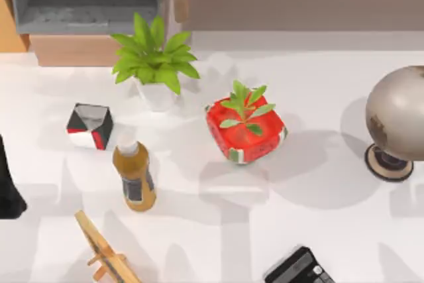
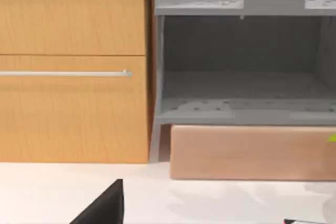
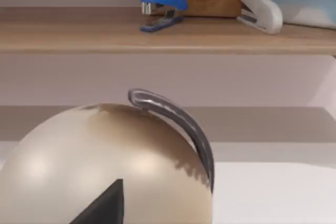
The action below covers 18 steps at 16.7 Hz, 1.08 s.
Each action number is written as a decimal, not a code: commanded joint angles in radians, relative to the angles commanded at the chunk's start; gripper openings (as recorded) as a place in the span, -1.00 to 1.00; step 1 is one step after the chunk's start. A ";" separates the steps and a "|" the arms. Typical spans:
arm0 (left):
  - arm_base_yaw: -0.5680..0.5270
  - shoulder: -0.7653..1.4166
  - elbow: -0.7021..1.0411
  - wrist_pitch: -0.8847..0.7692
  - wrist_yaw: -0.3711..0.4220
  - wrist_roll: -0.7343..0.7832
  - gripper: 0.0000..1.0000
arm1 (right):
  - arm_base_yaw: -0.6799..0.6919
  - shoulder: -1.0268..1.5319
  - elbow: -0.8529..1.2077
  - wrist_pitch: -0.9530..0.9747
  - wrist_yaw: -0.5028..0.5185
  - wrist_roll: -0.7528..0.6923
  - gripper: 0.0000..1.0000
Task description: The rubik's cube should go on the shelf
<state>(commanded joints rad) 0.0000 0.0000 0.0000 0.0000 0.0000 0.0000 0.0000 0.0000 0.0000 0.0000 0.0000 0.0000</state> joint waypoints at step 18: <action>0.191 1.072 0.501 0.542 0.239 0.734 1.00 | 0.000 0.000 0.000 0.000 0.000 0.000 1.00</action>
<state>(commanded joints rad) 0.1914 1.0721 0.5007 0.5421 0.2388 0.7342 0.0000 0.0000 0.0000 0.0000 0.0000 0.0000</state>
